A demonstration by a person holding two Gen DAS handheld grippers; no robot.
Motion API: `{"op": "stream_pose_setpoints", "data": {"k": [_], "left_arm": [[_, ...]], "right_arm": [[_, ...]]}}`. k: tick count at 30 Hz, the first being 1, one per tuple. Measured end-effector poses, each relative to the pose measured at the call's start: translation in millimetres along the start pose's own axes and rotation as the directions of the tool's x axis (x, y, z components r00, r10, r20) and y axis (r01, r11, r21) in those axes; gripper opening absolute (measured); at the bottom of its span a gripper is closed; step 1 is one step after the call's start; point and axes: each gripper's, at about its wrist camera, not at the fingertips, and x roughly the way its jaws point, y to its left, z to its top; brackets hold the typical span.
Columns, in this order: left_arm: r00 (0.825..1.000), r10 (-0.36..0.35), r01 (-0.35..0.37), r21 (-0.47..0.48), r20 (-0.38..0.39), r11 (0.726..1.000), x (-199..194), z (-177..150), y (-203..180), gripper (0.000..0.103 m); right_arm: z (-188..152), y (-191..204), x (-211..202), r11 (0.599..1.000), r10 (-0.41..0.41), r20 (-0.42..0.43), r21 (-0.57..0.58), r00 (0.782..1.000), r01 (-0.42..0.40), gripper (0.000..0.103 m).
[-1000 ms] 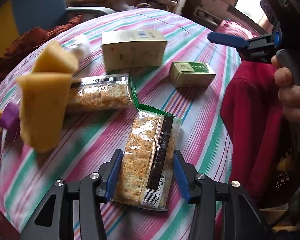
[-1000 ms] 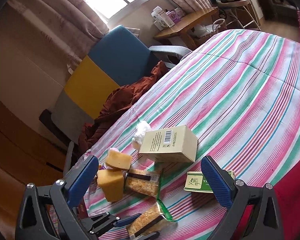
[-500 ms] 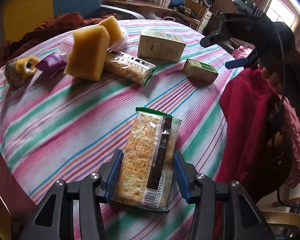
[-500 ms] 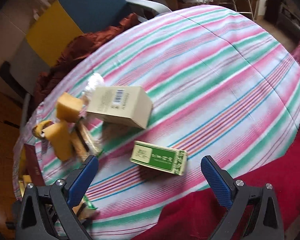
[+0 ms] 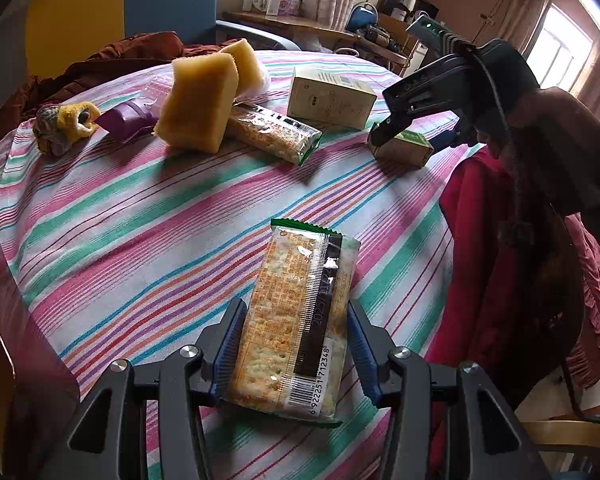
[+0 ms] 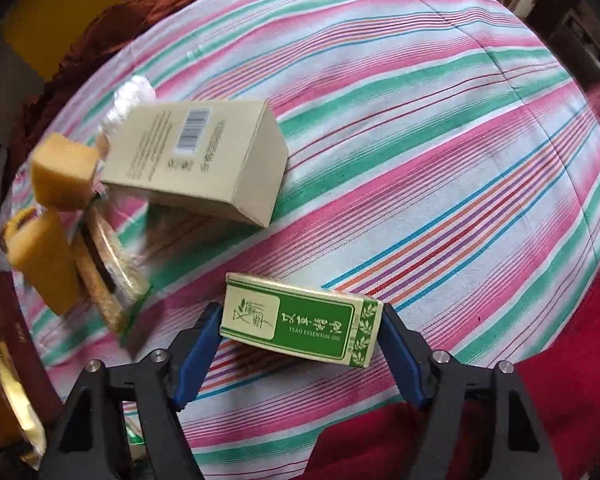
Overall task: Organize objects
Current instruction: 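Grasp the small green box with the right gripper, then carry the cracker packet and green box into the gold tray and open both grippers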
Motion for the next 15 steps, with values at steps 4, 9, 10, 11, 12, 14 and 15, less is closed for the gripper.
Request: {"op": "stream_pose_setpoints", "data": {"k": [4, 9, 10, 11, 12, 14, 15], "left_arm": [[1.0, -0.014, 0.015, -0.026, 0.019, 1.0, -7.0, -3.2, 4.2, 0.05], [0.996, -0.018, 0.022, -0.051, 0.088, 0.998, -36.1, -2.2, 4.4, 0.05], [0.994, -0.017, 0.024, -0.064, 0.108, 0.998, -46.7, -2.0, 6.1, 0.05], [0.992, -0.014, 0.023, -0.074, 0.126, 0.997, -56.0, -1.8, 8.4, 0.05], [0.988, -0.006, 0.02, -0.087, 0.154, 0.996, -68.9, -2.3, 11.5, 0.05], [0.98, 0.013, 0.01, -0.118, 0.197, 0.993, -91.1, -3.5, 20.1, 0.05], [0.975, 0.028, 0.004, -0.145, 0.222, 0.989, -105.0, -5.5, 27.7, 0.05]], "right_arm": [[-9.9, -3.1, -26.2, 0.999, 0.034, 0.094, -0.009, 0.995, -0.033, 0.075], [-38.2, 7.7, -79.2, 0.99, 0.101, 0.246, -0.116, 0.964, -0.074, 0.075], [-44.4, 12.6, -90.8, 0.986, 0.128, 0.278, -0.143, 0.952, -0.09, 0.075], [-48.7, 19.8, -100.2, 0.98, 0.152, 0.302, -0.167, 0.941, -0.104, 0.075], [-51.4, 28.5, -107.4, 0.975, 0.174, 0.32, -0.188, 0.931, -0.118, 0.075], [-57.3, 56.3, -115.3, 0.96, 0.229, 0.348, -0.237, 0.909, -0.152, 0.075], [-62.4, 68.7, -120.5, 0.951, 0.255, 0.353, -0.261, 0.9, -0.167, 0.075]]}}
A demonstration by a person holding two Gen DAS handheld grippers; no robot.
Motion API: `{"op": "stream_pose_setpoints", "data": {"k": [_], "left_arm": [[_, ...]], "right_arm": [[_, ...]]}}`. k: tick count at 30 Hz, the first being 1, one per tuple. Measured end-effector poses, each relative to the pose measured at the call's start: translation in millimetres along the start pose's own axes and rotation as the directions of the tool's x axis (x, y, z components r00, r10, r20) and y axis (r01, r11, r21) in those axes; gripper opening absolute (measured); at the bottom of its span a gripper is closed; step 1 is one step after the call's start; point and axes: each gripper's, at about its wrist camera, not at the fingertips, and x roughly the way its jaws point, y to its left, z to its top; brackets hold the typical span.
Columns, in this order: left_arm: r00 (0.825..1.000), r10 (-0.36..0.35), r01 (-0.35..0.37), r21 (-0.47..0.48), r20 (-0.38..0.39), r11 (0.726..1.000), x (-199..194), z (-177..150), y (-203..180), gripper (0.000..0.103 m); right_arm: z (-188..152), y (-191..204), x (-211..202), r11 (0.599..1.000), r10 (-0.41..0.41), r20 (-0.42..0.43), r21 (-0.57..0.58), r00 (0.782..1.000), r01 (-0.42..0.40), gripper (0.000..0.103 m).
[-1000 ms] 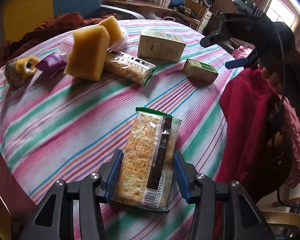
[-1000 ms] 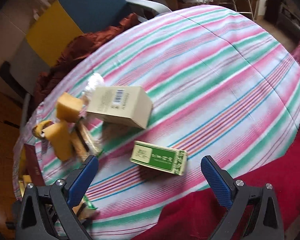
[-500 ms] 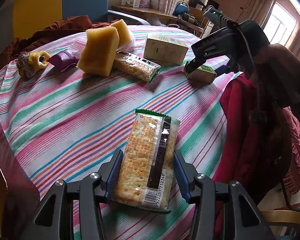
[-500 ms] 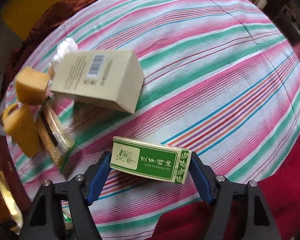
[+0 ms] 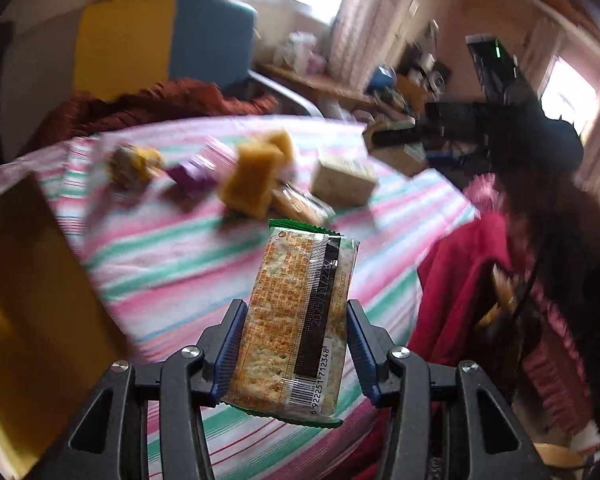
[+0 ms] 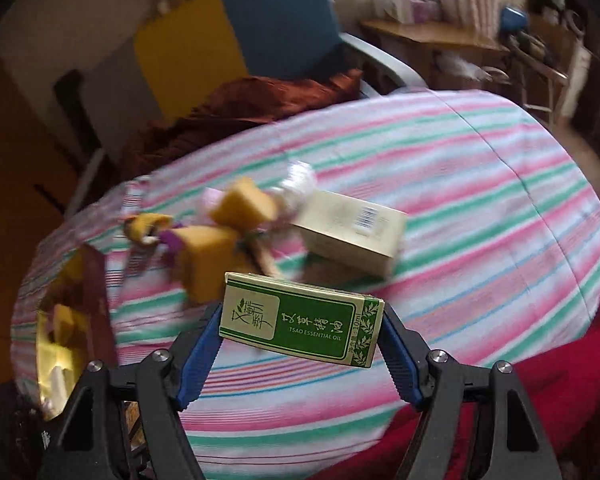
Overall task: Organize objects
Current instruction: 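Carry the cracker packet and green box into the gold tray and open both grippers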
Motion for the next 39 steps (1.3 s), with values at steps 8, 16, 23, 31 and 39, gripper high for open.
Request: {"op": "stream_pose_setpoints", "data": {"k": [8, 16, 23, 31, 39], "left_arm": [[0.975, 0.199, -0.17, -0.242, 0.103, 0.955, -75.6, -7.4, 88.0, 0.05], [0.918, 0.392, -0.294, -0.553, 0.064, 0.78, -124.7, -36.3, 198.6, 0.05], [0.861, 0.509, -0.409, -0.607, -0.009, 0.682, -131.4, -40.2, 247.7, 0.052], [0.82, 0.572, -0.456, -0.616, -0.01, 0.642, -153.2, -59.7, 248.3, 0.054], [0.8, 0.6, -0.48, -0.593, 0.006, 0.647, -159.4, -70.7, 216.0, 0.054]], "right_arm": [[-21.5, 133.1, 18.4, 0.961, 0.21, -0.021, -0.179, 0.978, -0.21, 0.075], [-61.3, 248.1, 47.4, 0.86, 0.349, -0.14, -0.346, 0.927, -0.376, 0.075], [-98.9, 314.2, 82.1, 0.795, 0.387, -0.254, -0.395, 0.886, -0.46, 0.077], [-134.5, 347.7, 103.3, 0.732, 0.414, -0.368, -0.408, 0.833, -0.545, 0.09], [-141.9, 340.6, 102.0, 0.742, 0.411, -0.371, -0.395, 0.833, -0.542, 0.094]]}}
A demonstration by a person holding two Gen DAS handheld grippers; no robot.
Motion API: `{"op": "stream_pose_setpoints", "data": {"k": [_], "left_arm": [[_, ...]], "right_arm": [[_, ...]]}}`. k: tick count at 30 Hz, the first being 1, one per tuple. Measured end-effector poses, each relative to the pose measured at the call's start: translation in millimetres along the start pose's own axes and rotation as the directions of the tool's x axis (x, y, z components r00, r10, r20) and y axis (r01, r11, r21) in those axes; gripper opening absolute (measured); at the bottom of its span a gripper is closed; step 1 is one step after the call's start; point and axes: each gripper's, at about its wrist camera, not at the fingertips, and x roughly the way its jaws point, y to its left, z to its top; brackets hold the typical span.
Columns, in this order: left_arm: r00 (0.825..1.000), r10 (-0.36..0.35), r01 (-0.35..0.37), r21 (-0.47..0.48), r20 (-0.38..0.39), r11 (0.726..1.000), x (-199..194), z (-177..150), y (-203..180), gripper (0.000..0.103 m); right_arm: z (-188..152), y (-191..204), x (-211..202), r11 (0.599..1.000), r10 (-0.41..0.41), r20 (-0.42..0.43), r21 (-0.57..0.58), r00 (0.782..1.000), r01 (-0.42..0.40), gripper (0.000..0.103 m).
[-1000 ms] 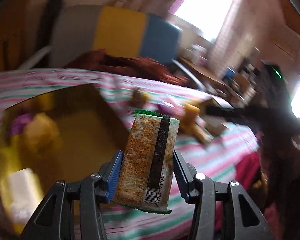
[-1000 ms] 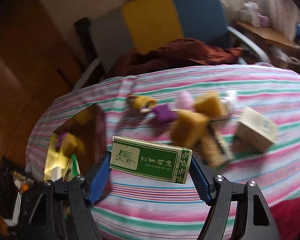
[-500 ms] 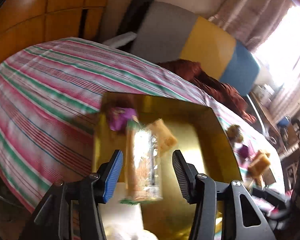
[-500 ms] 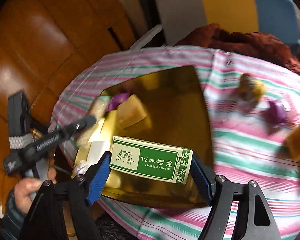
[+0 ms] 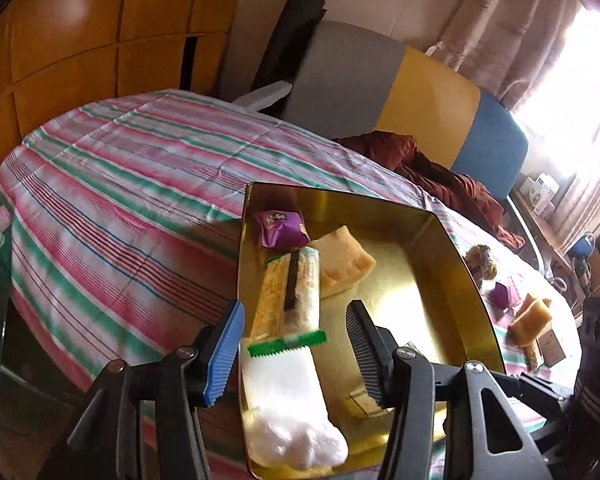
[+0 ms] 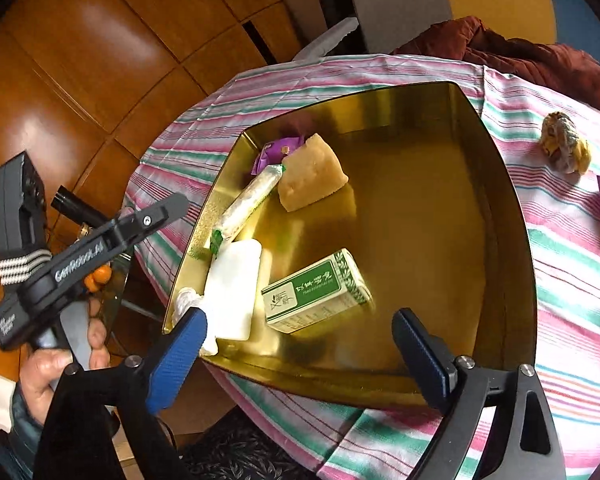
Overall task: Organize objects
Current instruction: 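Carry the cracker packet and green box into the gold tray and open both grippers, then move both grippers back from the tray toward the table items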
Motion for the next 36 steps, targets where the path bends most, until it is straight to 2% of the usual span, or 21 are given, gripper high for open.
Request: {"op": "stream_pose_setpoints", "data": {"k": [7, 9, 17, 27, 36], "left_arm": [[0.999, 0.022, -0.026, 0.106, 0.04, 0.994, -14.0, -9.5, -29.4, 0.054], [0.999, 0.026, -0.032, 0.128, 0.048, 0.991, -16.4, -12.1, -36.2, 0.054], [0.997, 0.04, -0.053, 0.225, 0.06, 0.973, -22.0, -26.6, -60.9, 0.054], [0.997, 0.034, -0.052, 0.276, 0.068, 0.96, -24.4, -34.0, -77.1, 0.055], [0.998, 0.032, -0.045, 0.323, 0.044, 0.945, -18.3, -41.3, -90.4, 0.055]], "right_arm": [[-7.4, 7.6, -12.7, 0.996, -0.073, 0.059, -0.037, 0.996, 0.076, 0.097], [-9.7, 8.6, -17.6, 0.993, -0.104, 0.086, -0.049, 0.991, 0.109, 0.101], [-18.3, 18.8, -31.6, 0.958, -0.24, 0.194, -0.115, 0.951, 0.265, 0.103], [-25.1, 1.7, -41.9, 0.945, -0.294, 0.229, -0.074, 0.928, 0.318, 0.103], [-26.8, -30.7, -58.4, 0.938, -0.339, 0.251, 0.019, 0.907, 0.345, 0.103]]}}
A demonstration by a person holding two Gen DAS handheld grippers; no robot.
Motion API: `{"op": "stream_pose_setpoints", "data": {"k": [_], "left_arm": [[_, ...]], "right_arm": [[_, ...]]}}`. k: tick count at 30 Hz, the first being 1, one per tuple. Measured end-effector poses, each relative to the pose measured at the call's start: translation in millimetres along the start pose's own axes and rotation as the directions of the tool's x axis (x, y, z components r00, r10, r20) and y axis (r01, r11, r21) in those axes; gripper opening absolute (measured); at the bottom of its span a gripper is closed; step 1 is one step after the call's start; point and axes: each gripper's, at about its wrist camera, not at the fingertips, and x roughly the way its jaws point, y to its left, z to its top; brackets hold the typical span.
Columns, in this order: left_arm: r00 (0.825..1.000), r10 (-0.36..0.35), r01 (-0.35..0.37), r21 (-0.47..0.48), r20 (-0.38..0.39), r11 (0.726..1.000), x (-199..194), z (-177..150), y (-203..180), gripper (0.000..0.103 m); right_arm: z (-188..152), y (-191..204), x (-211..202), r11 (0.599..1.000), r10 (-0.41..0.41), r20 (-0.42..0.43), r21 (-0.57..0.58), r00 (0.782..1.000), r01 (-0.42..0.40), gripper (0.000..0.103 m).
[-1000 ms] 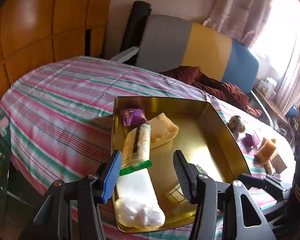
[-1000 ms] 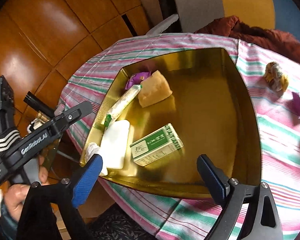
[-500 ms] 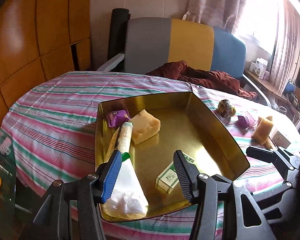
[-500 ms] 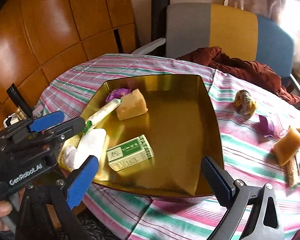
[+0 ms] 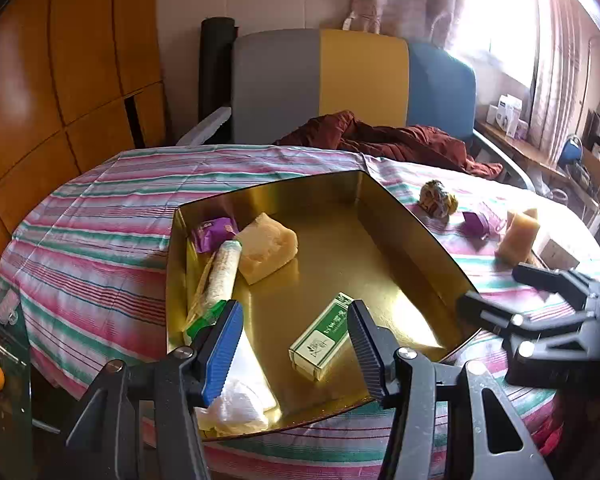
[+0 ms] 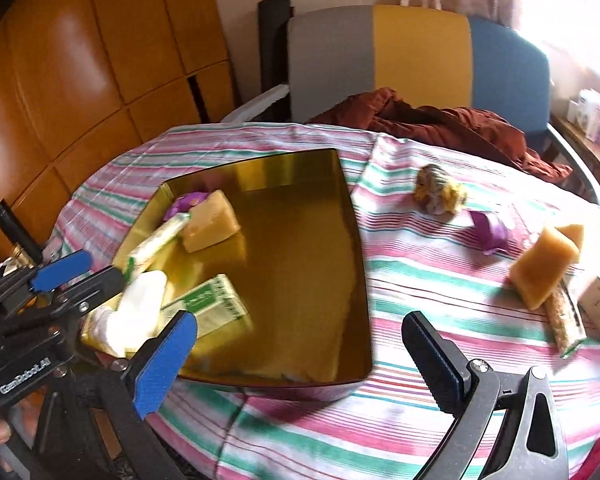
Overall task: Organize objects
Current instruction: 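Move both grippers back from the tray toward the table items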
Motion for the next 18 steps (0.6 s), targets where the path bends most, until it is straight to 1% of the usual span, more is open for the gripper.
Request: {"op": "stream_pose_setpoints", "data": {"k": [3, 6, 9, 14, 18], "left_arm": [[1.0, 0.007, -0.007, 0.035, -0.001, 0.999, 0.9, 0.9, -8.2, 0.055], [0.999, 0.035, -0.036, 0.097, 0.019, 0.995, -1.6, 3.7, -20.1, 0.055], [0.998, 0.039, -0.044, 0.135, 0.042, 0.99, -6.0, 7.0, -29.0, 0.055], [0.996, 0.037, -0.052, 0.202, 0.077, 0.978, -12.9, 13.4, -47.4, 0.055], [0.995, 0.027, -0.05, 0.256, 0.092, 0.965, -15.9, 17.0, -61.6, 0.055]], "right_arm": [[0.3, -16.0, -1.5, 0.999, -0.024, 0.003, 0.028, 1.0, 0.024, 0.103], [1.5, -30.9, -4.0, 0.998, -0.06, 0.009, 0.036, 0.998, 0.06, 0.103], [4.3, -44.5, -7.2, 0.995, -0.097, 0.015, 0.032, 0.995, 0.096, 0.103], [14.2, -75.3, -14.8, 0.986, -0.167, 0.031, 0.031, 0.985, 0.166, 0.103], [24.7, -107.8, -24.2, 0.971, -0.236, 0.047, 0.039, 0.971, 0.234, 0.103]]}}
